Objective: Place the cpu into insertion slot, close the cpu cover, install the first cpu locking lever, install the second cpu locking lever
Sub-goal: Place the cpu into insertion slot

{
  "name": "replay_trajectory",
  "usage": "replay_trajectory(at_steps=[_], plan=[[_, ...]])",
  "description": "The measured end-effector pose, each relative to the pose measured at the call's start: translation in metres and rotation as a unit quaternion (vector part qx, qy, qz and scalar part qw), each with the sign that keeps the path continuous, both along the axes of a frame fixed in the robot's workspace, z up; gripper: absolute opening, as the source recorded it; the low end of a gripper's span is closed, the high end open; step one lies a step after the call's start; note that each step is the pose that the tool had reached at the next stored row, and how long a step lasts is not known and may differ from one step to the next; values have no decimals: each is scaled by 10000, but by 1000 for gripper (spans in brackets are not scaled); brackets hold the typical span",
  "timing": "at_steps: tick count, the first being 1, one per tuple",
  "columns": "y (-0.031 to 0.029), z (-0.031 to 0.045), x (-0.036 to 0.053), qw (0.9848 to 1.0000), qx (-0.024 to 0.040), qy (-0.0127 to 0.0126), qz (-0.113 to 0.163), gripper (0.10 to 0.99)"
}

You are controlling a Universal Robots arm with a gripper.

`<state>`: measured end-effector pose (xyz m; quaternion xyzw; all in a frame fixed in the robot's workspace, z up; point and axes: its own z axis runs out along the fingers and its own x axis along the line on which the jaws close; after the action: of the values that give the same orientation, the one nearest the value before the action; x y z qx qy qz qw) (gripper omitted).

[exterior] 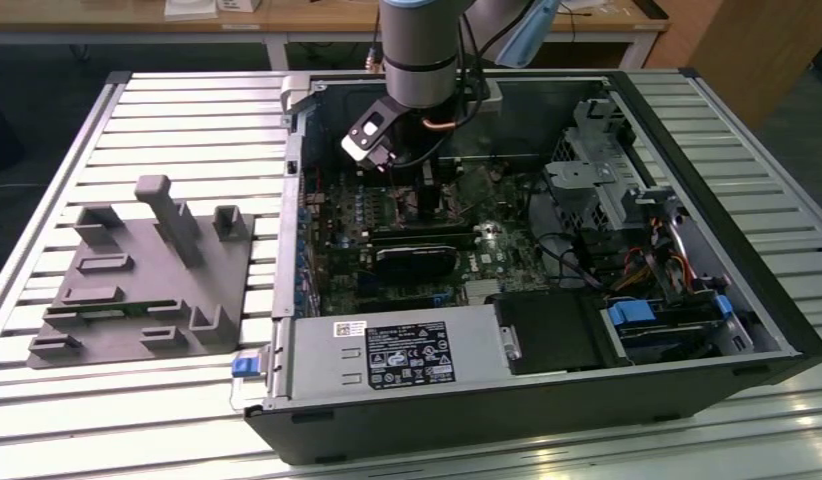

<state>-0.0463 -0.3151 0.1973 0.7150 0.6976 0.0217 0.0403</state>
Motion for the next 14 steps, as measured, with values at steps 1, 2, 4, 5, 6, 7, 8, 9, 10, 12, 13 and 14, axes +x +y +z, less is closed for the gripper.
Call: replay_trajectory(at_steps=[1, 2, 4, 5, 6, 7, 8, 9, 10, 12, 13, 14], plan=[[-1, 0, 0, 10000, -31, 0, 0, 600], [-1, 0, 0, 10000, -38, 0, 0, 600], [-1, 1, 1, 10000, -39, 0, -1, 600], [-1, 1, 1, 10000, -38, 1, -1, 600], [-1, 1, 1, 10000, -33, 1, -1, 600], [0, 0, 1, 10000, -29, 1, -1, 600], [0, -1, 1, 10000, -24, 0, -1, 600], [0, -2, 2, 10000, -20, 0, -1, 600], [-1, -2, 2, 10000, -17, 1, -2, 600], [-1, 1, 2, 10000, -17, 0, -1, 600], [-1, 11, 1, 10000, -18, 1, -1, 600], [-1, 26, 2, 10000, -18, 1, -1, 600]])
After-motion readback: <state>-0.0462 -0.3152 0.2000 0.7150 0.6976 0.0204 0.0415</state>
